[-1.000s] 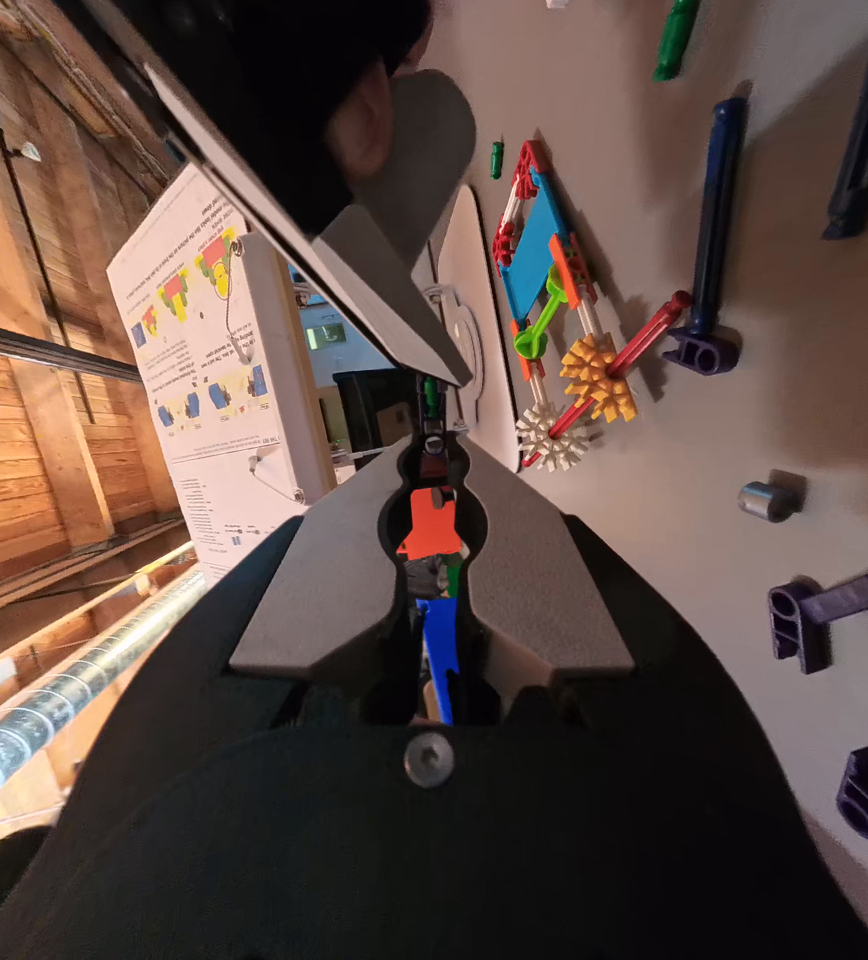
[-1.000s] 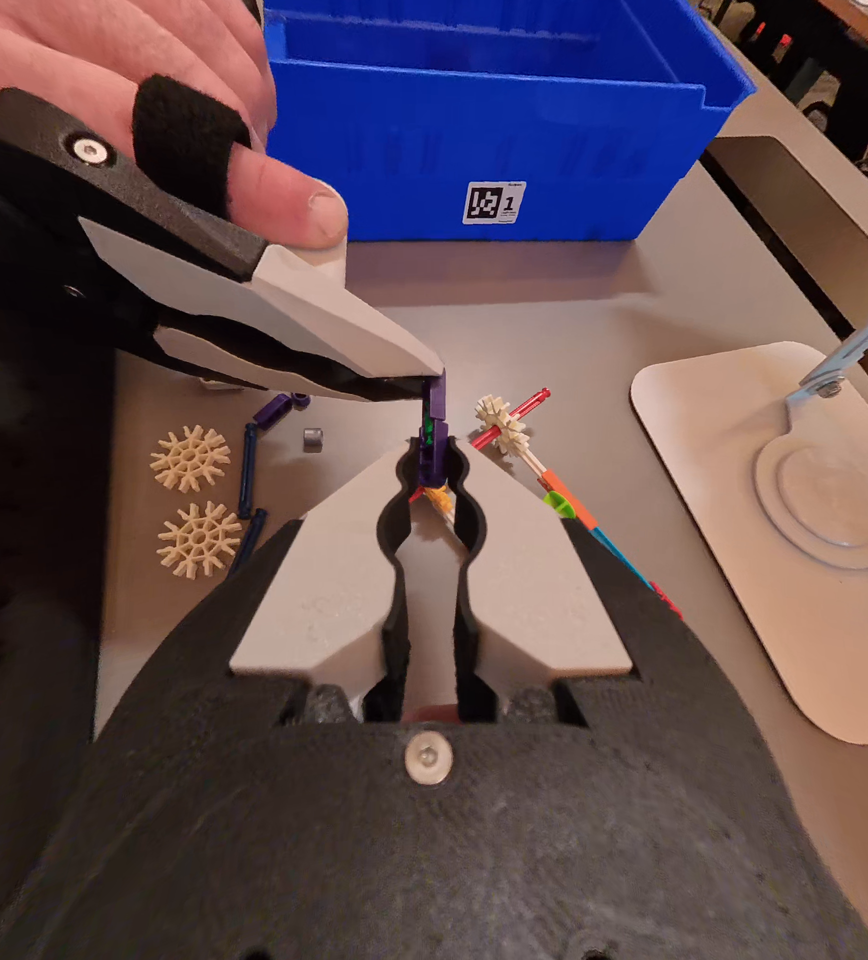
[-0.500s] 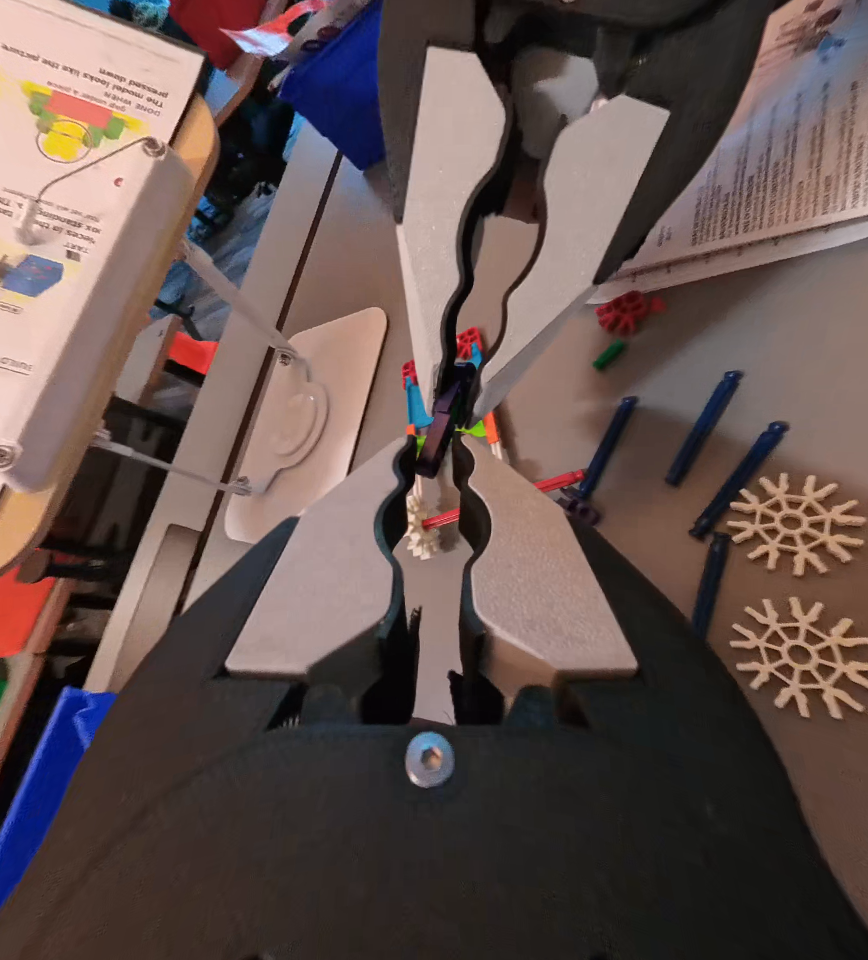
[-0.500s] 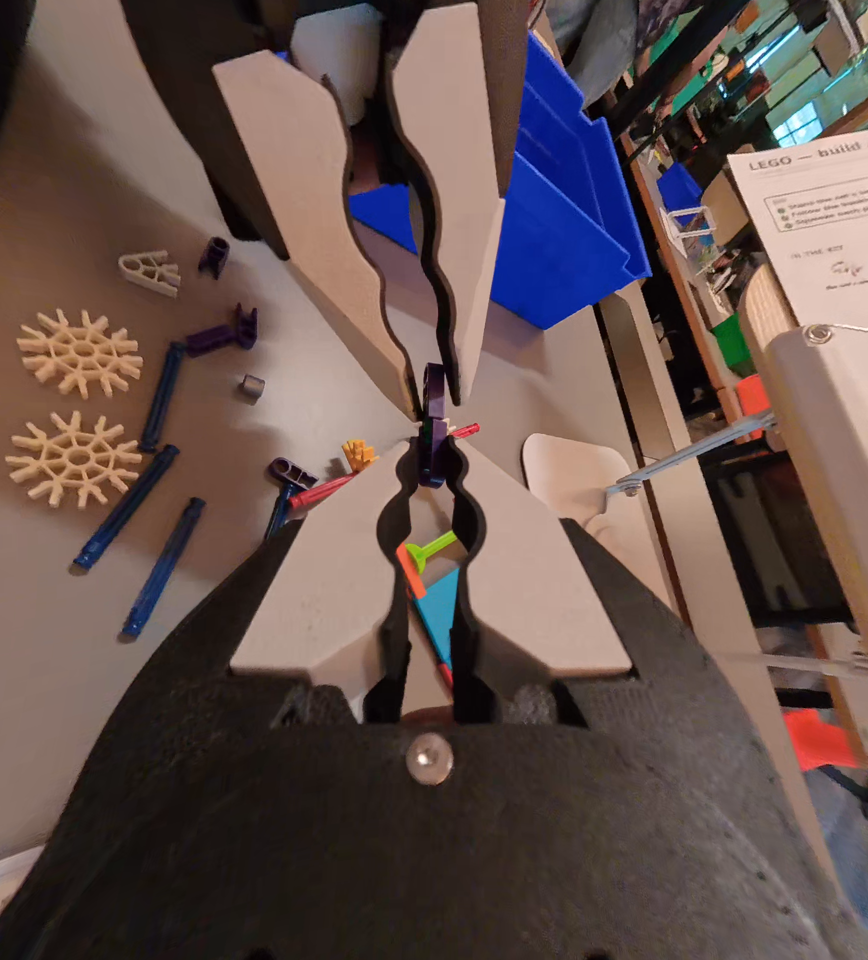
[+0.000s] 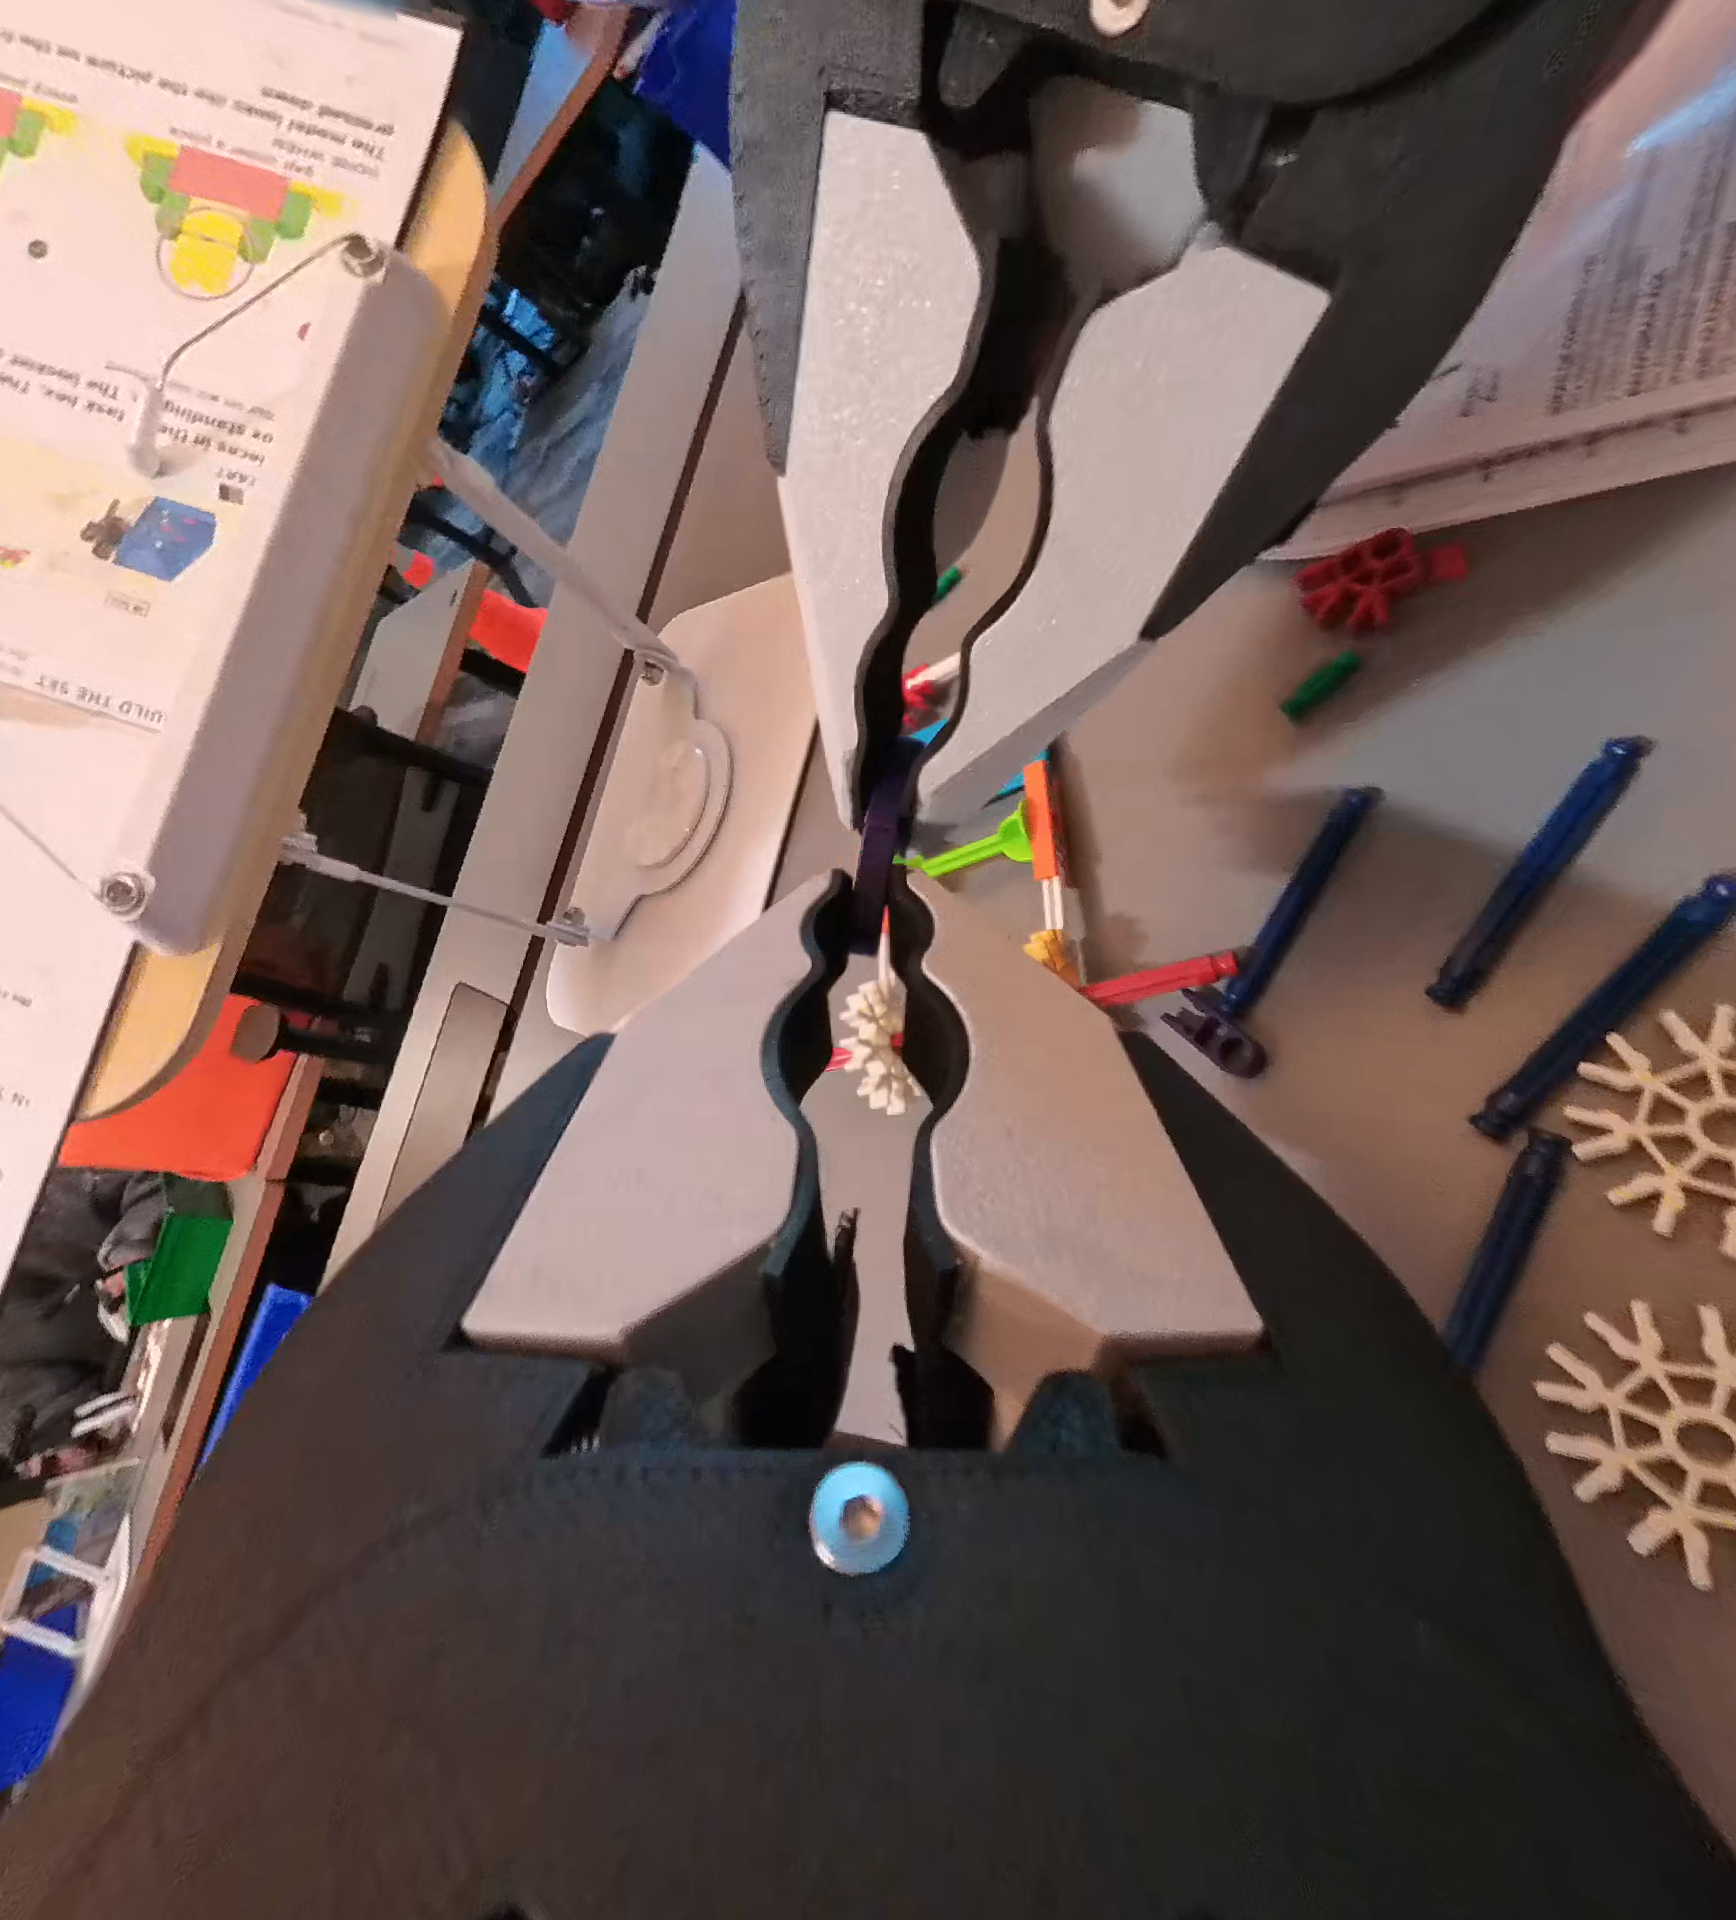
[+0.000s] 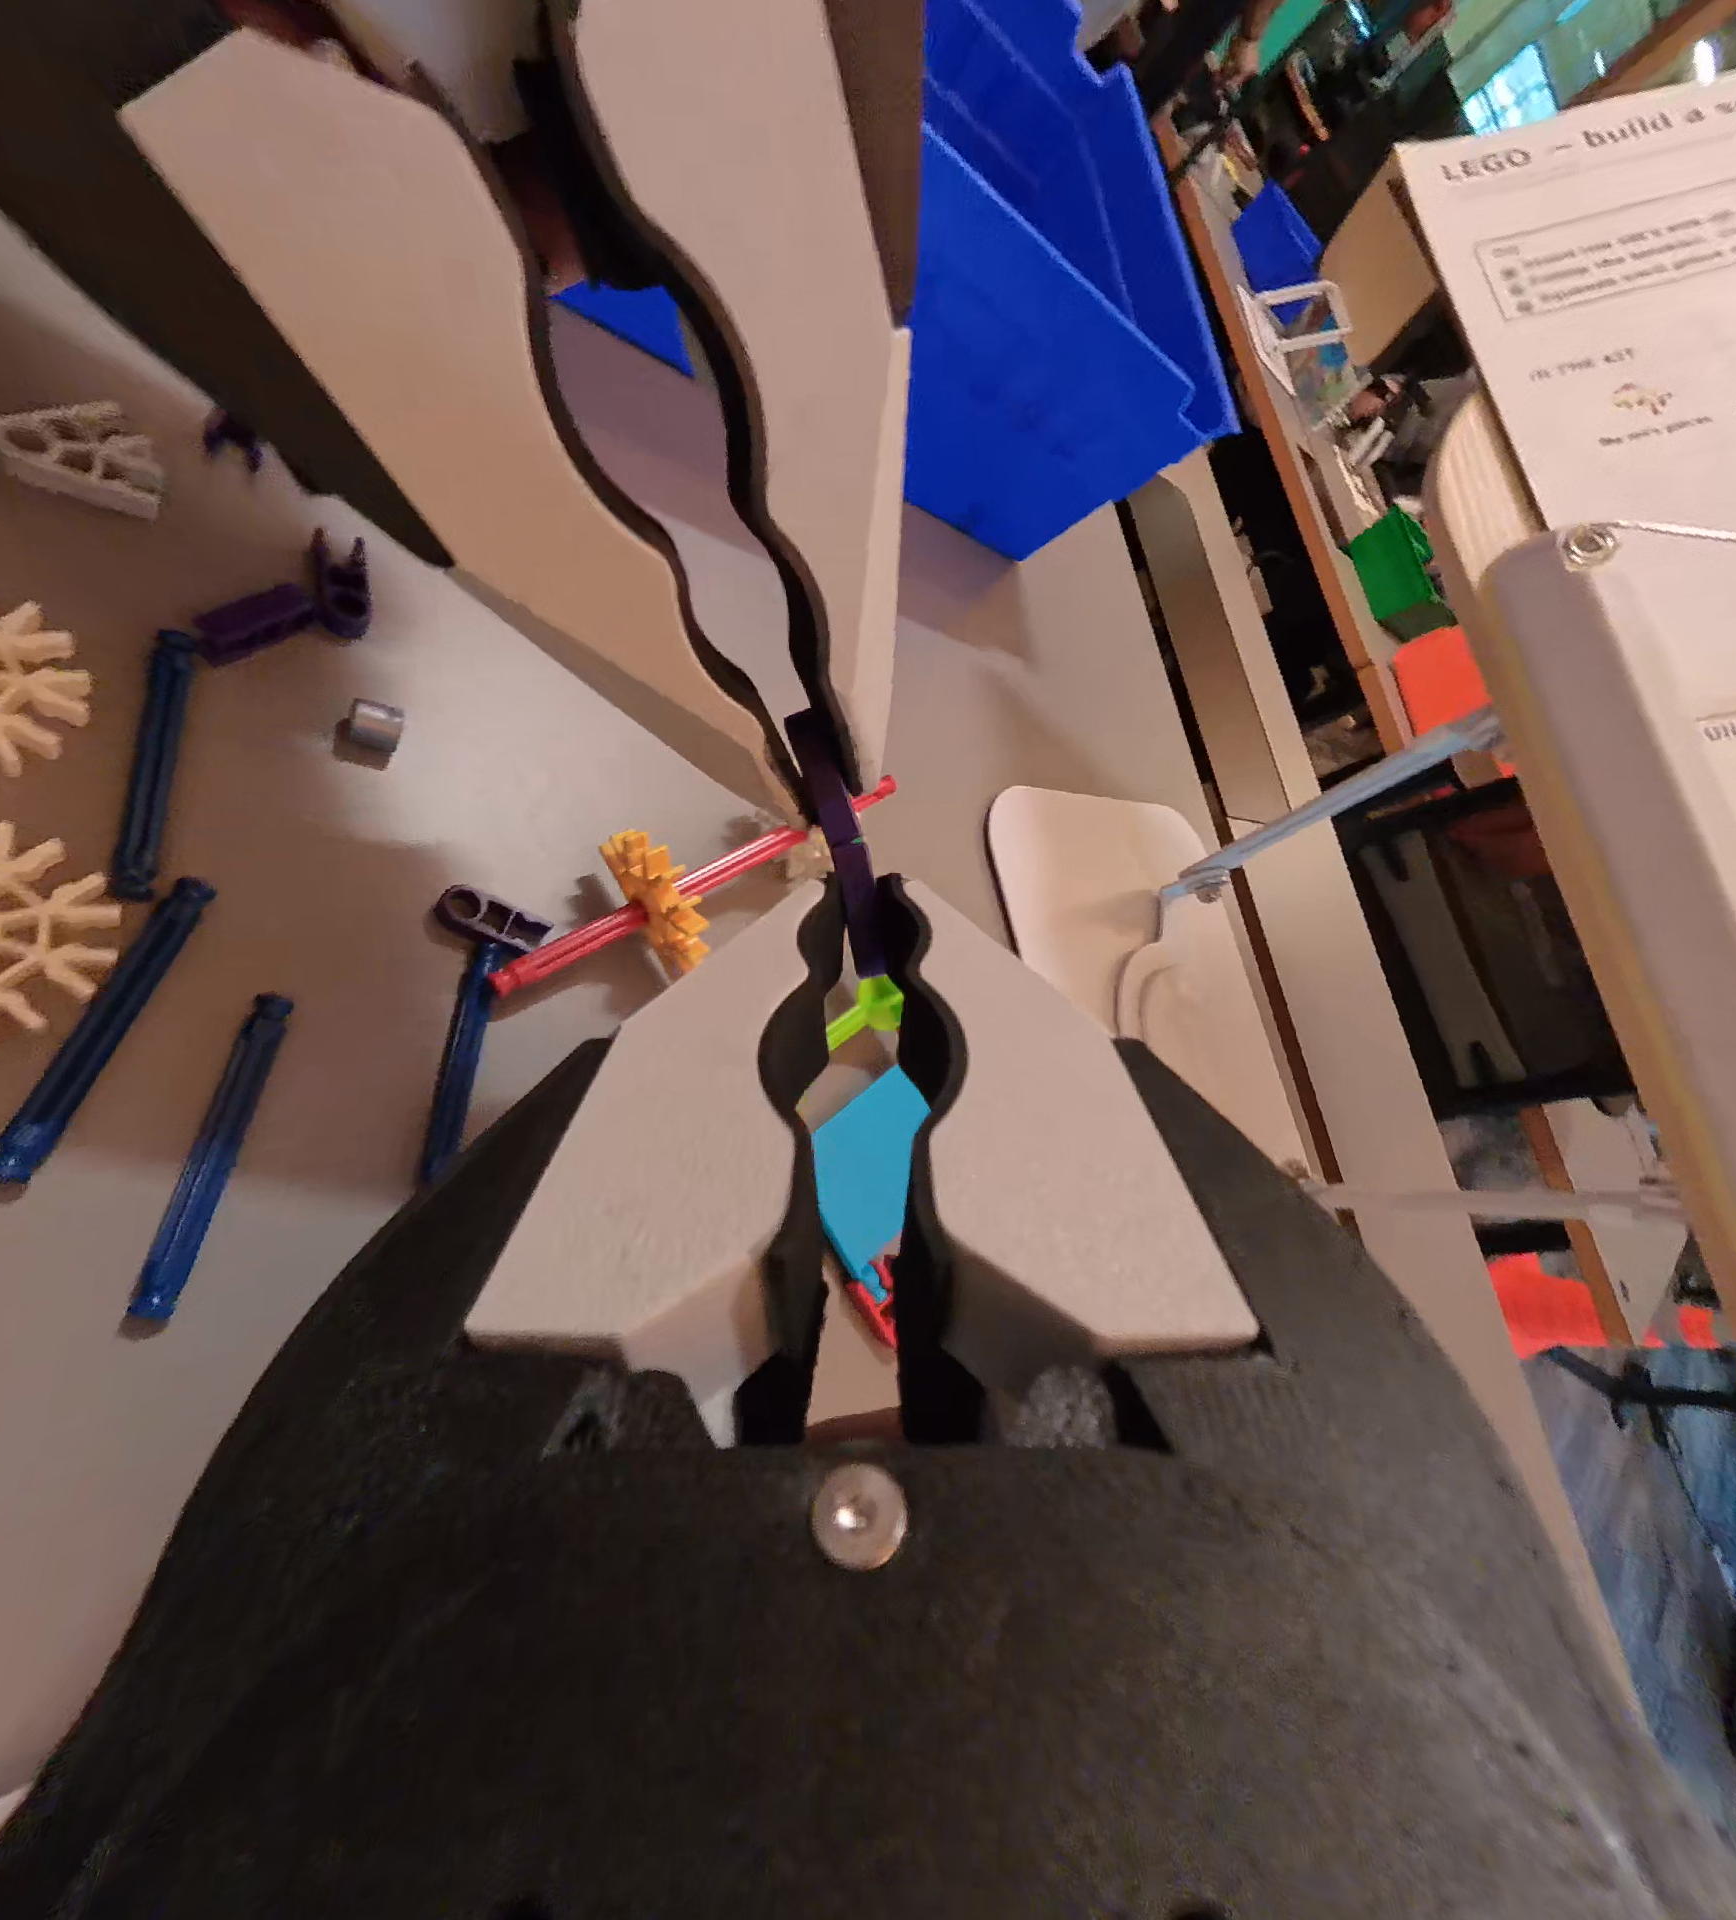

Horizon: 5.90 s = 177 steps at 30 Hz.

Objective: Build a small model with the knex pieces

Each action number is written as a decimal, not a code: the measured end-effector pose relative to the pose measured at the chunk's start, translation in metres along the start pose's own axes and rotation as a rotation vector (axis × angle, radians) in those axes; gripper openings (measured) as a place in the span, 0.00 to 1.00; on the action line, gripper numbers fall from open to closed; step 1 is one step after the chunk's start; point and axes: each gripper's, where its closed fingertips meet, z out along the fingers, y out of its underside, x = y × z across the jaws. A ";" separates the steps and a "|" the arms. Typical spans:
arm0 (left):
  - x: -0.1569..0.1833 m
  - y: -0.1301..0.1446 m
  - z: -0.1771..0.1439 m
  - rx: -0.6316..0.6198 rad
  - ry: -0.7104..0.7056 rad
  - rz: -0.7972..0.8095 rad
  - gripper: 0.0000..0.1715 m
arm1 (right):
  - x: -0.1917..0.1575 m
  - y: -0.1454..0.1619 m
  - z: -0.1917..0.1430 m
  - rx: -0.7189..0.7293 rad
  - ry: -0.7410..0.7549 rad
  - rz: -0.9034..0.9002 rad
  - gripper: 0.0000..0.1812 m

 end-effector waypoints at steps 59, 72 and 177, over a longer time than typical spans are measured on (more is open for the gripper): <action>-0.031 -0.025 0.015 0.151 -0.132 -0.419 0.02 | 0.043 0.002 -0.007 0.116 0.012 0.514 0.01; -0.023 0.010 0.015 0.042 0.034 -0.448 0.02 | -0.042 0.037 -0.011 -0.150 -0.417 0.281 0.02; 0.050 0.020 -0.007 -0.146 0.466 -0.314 0.02 | -0.075 0.041 -0.034 -0.130 -0.567 0.041 0.01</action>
